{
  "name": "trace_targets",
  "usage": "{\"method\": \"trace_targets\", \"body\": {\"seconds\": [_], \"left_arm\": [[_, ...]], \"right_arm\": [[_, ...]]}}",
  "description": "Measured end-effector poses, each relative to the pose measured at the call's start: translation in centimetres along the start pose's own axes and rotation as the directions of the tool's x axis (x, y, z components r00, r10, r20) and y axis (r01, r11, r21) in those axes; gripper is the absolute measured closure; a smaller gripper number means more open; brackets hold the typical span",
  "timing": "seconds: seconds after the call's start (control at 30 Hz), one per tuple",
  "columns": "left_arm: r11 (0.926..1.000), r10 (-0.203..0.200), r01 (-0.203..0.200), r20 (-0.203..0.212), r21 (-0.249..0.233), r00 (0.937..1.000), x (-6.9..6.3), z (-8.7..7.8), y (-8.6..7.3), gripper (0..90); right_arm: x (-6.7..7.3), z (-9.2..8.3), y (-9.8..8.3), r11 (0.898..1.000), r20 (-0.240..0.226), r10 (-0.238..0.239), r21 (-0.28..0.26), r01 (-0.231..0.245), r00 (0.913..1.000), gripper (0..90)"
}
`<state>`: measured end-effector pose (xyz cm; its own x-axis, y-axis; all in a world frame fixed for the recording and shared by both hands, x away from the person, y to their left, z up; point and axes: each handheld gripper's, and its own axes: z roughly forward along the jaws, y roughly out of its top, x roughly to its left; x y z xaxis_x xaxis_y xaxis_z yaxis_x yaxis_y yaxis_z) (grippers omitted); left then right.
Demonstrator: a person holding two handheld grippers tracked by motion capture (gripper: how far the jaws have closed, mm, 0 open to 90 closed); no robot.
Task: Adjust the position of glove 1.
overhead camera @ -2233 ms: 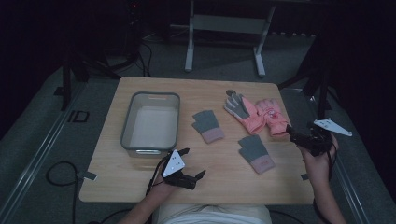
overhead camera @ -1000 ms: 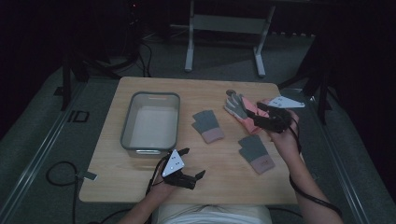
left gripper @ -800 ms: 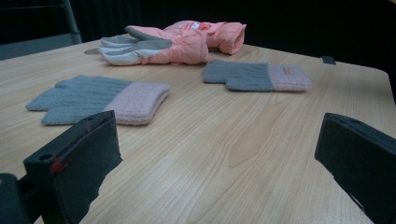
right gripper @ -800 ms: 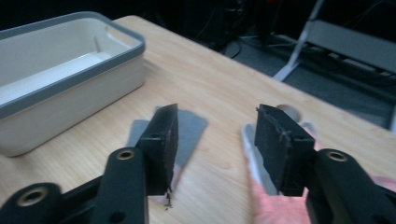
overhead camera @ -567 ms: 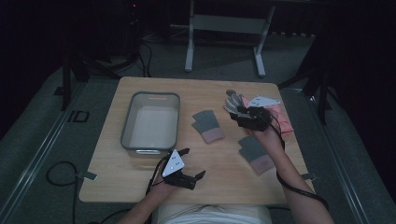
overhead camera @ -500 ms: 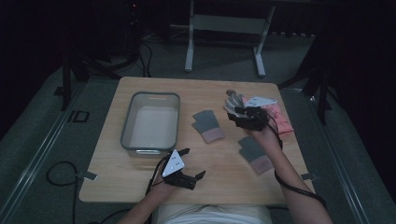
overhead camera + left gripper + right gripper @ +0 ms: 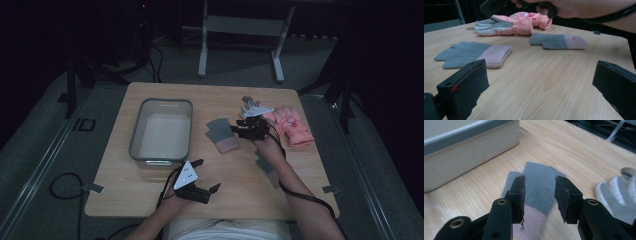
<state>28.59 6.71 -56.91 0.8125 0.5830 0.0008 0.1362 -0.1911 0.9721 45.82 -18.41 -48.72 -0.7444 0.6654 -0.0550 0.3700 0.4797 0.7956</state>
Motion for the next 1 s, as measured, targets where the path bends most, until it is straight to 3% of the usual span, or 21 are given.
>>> {"method": "trace_targets", "body": {"seconds": [0.27,0.7,0.9,1.0], "left_arm": [[1.0,0.0,0.0,-0.003,-0.005,1.0,-0.1,0.0,0.0,0.0],[0.9999,0.0,0.0,-0.004,-0.012,1.0,-0.2,0.0,0.0,0.0],[0.9999,-0.001,0.001,-0.007,-0.015,1.0,-0.3,0.0,0.0,0.0],[0.9999,-0.002,0.002,-0.007,-0.017,1.0,-0.3,0.0,0.0,0.0]], "right_arm": [[0.2,2.9,-0.7,0.999,-0.026,0.011,0.047,-0.01,0.9996,70.2],[0.0,7.6,-1.4,0.99,-0.039,0.035,0.14,-0.029,0.9986,66.4],[0.3,8.5,-1.4,0.984,-0.024,0.016,0.177,-0.011,0.9996,66.7],[0.5,8.7,-1.3,0.983,-0.009,0.023,0.182,-0.021,0.9997,74.2]]}}
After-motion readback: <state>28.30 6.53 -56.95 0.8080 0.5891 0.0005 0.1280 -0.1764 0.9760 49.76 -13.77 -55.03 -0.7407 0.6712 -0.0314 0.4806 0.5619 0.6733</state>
